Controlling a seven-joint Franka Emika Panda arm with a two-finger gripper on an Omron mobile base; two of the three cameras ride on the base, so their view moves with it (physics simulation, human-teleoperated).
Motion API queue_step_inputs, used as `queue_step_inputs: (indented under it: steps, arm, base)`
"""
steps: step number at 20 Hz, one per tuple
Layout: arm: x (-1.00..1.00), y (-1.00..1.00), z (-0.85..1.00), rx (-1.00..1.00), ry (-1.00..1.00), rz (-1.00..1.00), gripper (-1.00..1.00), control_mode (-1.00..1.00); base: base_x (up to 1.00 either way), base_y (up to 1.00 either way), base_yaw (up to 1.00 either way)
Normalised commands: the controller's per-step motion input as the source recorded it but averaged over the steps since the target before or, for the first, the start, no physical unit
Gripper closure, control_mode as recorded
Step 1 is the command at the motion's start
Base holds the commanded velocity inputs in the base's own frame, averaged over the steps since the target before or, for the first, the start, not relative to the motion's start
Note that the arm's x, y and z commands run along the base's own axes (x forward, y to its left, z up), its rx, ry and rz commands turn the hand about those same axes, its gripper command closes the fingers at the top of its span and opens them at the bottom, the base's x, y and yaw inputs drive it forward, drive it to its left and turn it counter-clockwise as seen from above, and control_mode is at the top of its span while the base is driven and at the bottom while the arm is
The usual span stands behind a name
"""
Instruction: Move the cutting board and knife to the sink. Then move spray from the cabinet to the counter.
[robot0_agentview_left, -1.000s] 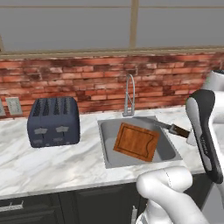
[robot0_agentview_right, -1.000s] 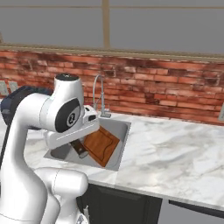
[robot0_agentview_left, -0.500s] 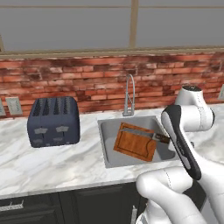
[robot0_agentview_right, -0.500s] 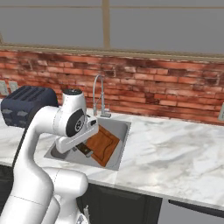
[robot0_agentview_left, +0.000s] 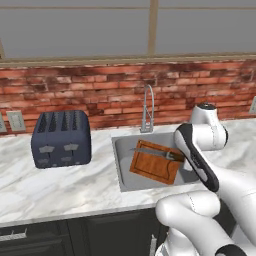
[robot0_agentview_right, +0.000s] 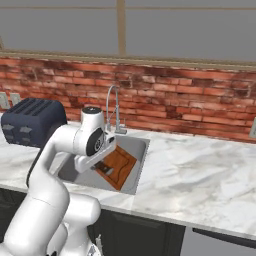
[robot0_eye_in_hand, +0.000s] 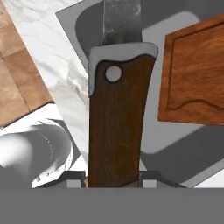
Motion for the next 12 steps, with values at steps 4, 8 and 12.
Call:
queue_step_inputs:
  steps: [4, 8, 12]
  arm:
    - [0.59, 0.00, -0.33, 0.00, 0.03, 0.07, 1.00, -1.00]
    - [0.58, 0.00, -0.49, 0.00, 0.02, 0.06, 1.00, -1.00]
    - [0.47, -0.01, -0.52, 0.01, 0.00, 0.07, 1.00, -1.00]
  base:
    - [0.00, 0.00, 0.00]
    - [0.00, 0.00, 0.00]
    - [0.00, 0.00, 0.00]
